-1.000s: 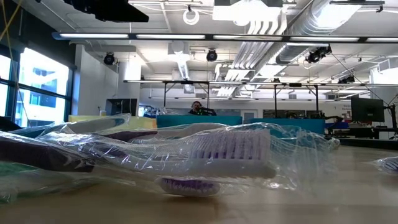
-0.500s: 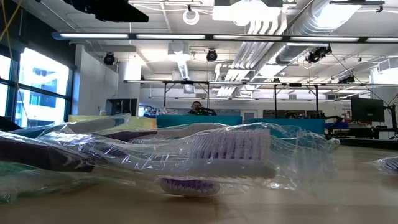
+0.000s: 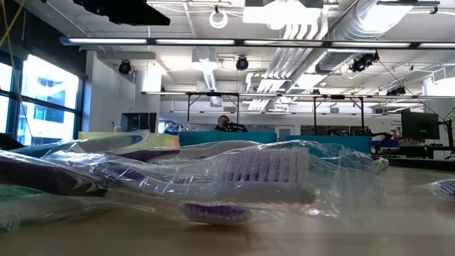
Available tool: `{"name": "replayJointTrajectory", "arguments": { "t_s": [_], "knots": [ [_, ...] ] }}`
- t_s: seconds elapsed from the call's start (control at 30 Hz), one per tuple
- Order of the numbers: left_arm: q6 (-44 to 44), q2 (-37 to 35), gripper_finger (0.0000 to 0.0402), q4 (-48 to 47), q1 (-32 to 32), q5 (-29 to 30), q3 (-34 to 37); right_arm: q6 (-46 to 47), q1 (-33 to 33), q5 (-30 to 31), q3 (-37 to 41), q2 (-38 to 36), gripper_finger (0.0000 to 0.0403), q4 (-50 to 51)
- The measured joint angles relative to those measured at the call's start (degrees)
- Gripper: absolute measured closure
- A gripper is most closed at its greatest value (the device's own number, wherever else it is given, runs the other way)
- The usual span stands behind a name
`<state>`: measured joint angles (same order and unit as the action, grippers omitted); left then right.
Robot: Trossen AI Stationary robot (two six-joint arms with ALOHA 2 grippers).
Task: Pick & Place Toothbrushes
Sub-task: Put the purple toothbrush into the blue bin
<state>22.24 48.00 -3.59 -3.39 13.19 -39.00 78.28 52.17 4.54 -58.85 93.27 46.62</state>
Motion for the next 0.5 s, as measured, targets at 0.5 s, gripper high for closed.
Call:
{"name": "replayJointTrajectory", "arguments": {
  "t_s": [0.5],
  "knots": [
    [0.0,0.0,0.0402,-1.0,0.0,0.0,0.0,-0.1,-0.2,-1.8,7.8,0.0,0.0224,-8.2]
  ]
}}
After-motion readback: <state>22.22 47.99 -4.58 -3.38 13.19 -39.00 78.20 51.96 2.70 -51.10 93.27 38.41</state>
